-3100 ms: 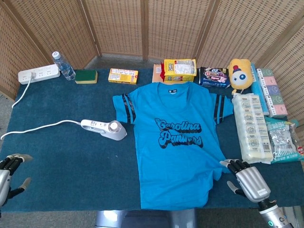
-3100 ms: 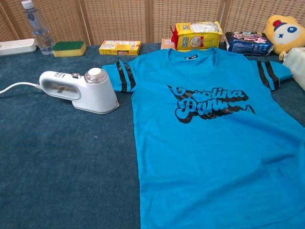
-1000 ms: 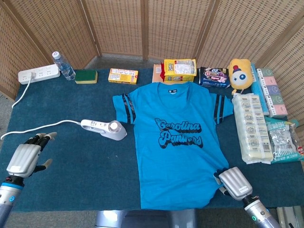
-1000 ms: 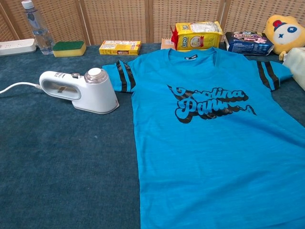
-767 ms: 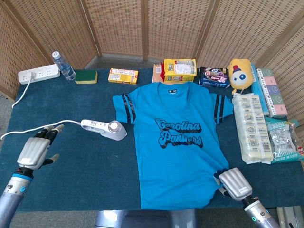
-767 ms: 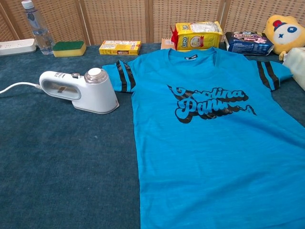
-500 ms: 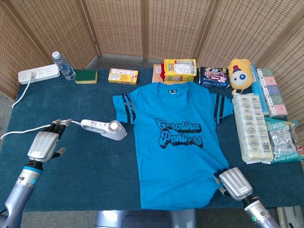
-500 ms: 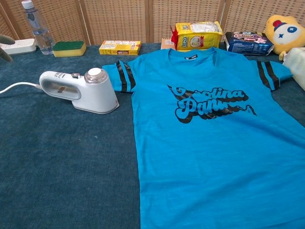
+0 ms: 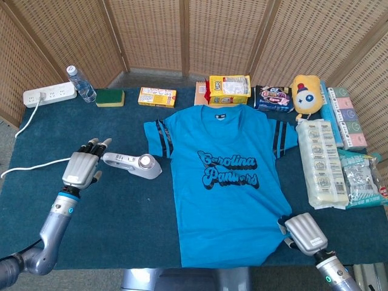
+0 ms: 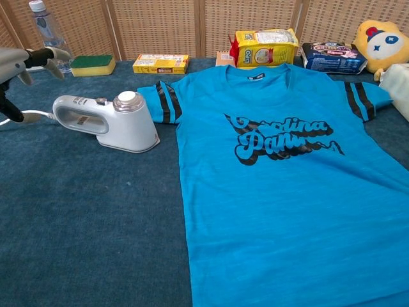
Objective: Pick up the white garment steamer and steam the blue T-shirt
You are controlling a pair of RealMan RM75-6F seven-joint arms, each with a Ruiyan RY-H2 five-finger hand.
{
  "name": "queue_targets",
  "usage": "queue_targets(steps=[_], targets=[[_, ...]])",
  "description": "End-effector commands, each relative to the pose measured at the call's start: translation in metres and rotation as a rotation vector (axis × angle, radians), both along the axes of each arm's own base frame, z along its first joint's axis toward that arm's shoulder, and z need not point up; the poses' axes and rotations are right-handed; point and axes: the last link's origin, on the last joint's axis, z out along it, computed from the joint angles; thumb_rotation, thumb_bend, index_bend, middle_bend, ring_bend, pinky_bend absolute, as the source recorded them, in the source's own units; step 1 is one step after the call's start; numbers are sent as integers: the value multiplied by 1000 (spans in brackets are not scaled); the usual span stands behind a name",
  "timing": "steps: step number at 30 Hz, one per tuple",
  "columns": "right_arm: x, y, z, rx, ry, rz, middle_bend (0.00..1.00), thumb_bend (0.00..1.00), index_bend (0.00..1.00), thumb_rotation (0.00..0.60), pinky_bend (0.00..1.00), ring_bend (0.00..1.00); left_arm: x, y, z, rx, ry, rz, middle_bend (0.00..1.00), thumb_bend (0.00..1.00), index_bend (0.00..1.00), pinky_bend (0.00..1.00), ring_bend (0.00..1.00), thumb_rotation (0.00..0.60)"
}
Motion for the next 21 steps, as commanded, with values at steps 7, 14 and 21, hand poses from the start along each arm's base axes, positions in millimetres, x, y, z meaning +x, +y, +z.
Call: queue_targets(steps=[7,14,21], targets=[[1,-2,1,-6,-2,-5,579,424,653,600,780,621,6,24,-24,-19,24,18,229,266,49,288,119,600],[0,-1,1,-9,3,-16,579,423,653,600,780,620,15,39,-40,-18,46,-2,229,266,49,288,119,600],[-1,-3,2,-9,4,-22,579,424,653,600,779,620,19,46,-48,-13,49,-6,229,268,51,288,119,600]])
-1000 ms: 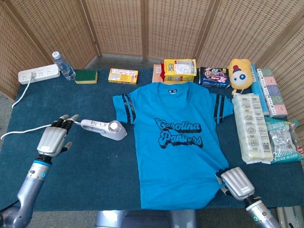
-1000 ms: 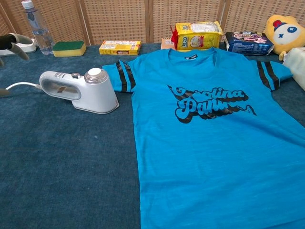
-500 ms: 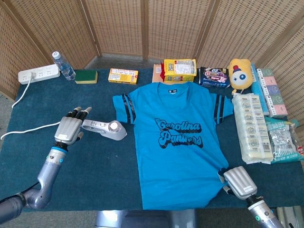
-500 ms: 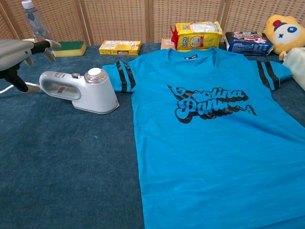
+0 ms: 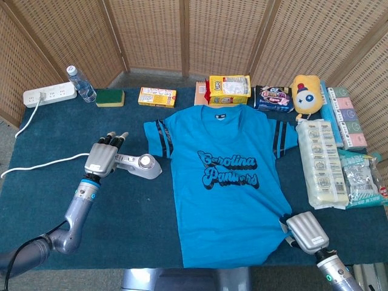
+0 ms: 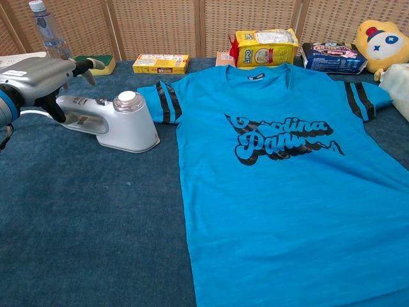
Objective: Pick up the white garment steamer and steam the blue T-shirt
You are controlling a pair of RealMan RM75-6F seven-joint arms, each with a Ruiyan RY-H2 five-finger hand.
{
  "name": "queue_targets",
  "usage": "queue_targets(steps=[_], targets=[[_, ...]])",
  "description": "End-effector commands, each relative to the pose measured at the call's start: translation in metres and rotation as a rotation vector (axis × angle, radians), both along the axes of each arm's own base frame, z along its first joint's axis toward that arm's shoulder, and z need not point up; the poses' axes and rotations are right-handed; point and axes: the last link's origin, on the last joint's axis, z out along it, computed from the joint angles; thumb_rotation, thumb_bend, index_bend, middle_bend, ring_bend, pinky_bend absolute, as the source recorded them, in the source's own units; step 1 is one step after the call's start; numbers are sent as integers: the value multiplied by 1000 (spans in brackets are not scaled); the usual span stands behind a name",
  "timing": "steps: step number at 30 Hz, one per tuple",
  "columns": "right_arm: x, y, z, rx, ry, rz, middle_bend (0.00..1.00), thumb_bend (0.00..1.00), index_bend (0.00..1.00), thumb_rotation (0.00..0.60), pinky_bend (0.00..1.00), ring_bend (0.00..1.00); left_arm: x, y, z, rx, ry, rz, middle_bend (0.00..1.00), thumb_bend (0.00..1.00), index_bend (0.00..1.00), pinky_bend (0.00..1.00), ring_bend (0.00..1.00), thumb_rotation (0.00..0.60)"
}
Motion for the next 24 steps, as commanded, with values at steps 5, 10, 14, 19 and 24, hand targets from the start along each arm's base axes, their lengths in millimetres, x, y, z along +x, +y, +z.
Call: queue_targets(steps=[5,10,14,19,24], targets=[[-1,0,1,-2,2,-6,579,423,653,600,780,620,6,8,-12,-17,-16,7,229,307,124,304,130,600],[-3,1,3,-8,2,-13,579,424,653,600,780,620,13,13,-22,-20,-16,-4,244,330,178,351,174,600],[-3,1,6,-14,2,-15,579,423,653,600,780,620,16,16,-27,-13,-27,-15,299,363,263,433,239,600],[-3,2,7,-19,-4,-22,579,423,653,600,780,620,17,18,-34,-21,-35,-15,446,408,435,562,389,600],[-4,2,9,-25,-5,-29,579,424,653,600,780,620,19,18,-39,-44,-83,4,633,424,580,657,569,600]])
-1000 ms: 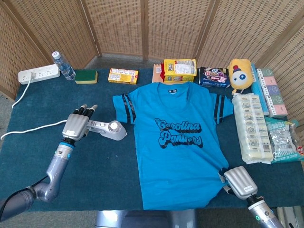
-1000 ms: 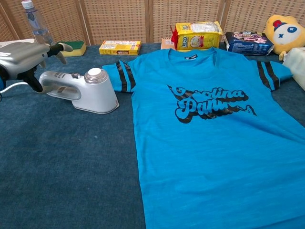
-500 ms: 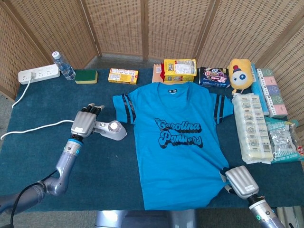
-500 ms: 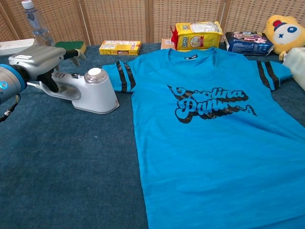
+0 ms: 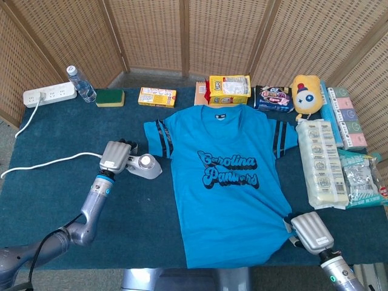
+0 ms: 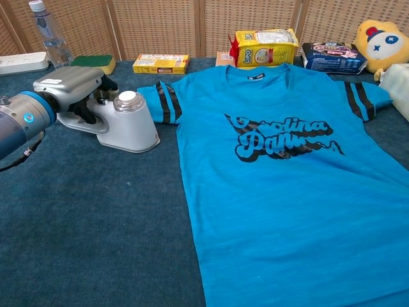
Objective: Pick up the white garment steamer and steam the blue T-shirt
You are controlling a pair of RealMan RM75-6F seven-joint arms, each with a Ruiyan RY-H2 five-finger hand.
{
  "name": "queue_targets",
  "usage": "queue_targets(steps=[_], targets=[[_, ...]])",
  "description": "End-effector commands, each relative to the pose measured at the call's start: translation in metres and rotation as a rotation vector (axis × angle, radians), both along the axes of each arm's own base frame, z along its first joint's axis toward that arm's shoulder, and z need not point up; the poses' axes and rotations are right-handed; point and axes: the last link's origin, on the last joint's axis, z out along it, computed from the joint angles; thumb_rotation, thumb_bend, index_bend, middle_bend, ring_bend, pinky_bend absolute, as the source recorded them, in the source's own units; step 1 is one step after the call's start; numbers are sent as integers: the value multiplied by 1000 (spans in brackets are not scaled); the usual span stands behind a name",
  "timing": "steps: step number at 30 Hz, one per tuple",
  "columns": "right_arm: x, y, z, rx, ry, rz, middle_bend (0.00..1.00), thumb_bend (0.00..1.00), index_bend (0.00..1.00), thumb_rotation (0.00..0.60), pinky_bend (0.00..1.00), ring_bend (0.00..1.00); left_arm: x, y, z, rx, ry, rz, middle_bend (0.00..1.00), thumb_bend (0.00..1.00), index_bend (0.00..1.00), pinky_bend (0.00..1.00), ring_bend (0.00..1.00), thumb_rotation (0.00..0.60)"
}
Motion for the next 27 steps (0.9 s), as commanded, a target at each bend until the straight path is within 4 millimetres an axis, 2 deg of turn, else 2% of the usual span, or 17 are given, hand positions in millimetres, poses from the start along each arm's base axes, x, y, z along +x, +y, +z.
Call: queue_targets(steps=[1,17,23,27], targets=[[0,0,1,-3,-2,-2,579,424,653,600,780,620,1,0,-2,-15,-35,13,644,424,587,672,579,600],[2,-1,4,-15,-16,-2,579,423,655,600,781,620,0,-10,13,-39,-253,6,739,429,695,749,669,600],[2,-2,5,-18,-28,-11,579,423,656,600,781,620,13,-18,26,-38,-301,-45,745,428,696,753,670,600],[1,-2,5,-15,-40,-14,579,423,656,600,781,620,23,-20,25,-37,-308,-55,745,428,696,753,670,600]])
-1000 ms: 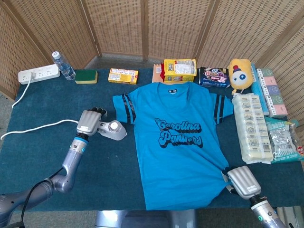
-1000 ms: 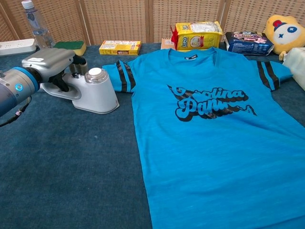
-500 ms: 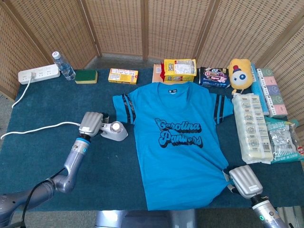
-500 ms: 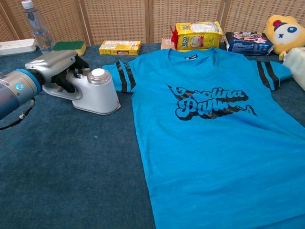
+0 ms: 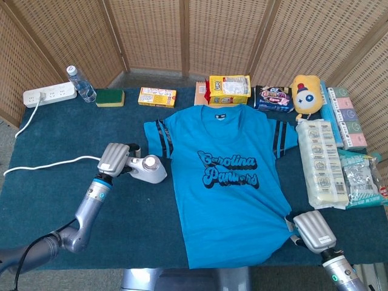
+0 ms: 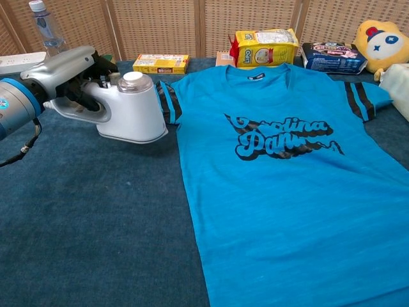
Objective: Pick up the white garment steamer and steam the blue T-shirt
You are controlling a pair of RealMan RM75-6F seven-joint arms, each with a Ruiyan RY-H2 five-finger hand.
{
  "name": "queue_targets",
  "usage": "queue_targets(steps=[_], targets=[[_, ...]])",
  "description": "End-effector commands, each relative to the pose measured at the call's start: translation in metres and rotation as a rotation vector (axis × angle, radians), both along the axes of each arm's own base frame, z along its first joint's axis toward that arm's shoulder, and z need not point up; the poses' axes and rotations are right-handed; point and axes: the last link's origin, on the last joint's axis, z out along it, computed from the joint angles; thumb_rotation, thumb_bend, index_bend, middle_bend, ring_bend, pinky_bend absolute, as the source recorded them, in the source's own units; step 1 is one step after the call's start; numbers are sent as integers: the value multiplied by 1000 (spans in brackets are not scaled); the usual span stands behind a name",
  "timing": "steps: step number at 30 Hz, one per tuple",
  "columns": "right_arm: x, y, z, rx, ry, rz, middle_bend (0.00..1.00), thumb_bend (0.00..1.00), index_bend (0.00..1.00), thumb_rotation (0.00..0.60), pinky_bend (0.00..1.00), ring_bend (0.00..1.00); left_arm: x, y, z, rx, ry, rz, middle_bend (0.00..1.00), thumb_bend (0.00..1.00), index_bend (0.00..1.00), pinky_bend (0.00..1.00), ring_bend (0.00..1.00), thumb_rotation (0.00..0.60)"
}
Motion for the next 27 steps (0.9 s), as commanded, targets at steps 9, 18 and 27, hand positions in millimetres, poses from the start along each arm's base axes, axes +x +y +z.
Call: queue_targets(steps=[9,18,27], targets=[[1,-2,-3,3,-29,13,579,423,656,600,781,620,46,0,-35,-12,2,-37,749,424,696,753,670,600],[1,-2,-1,6,-39,19,579,422,656,600,781,620,88,-5,-71,-18,36,-112,748,418,696,753,670,600],[0,-3,2,7,-42,28,579,423,656,600,781,620,116,-14,-105,-25,81,-176,749,416,695,753,670,600]])
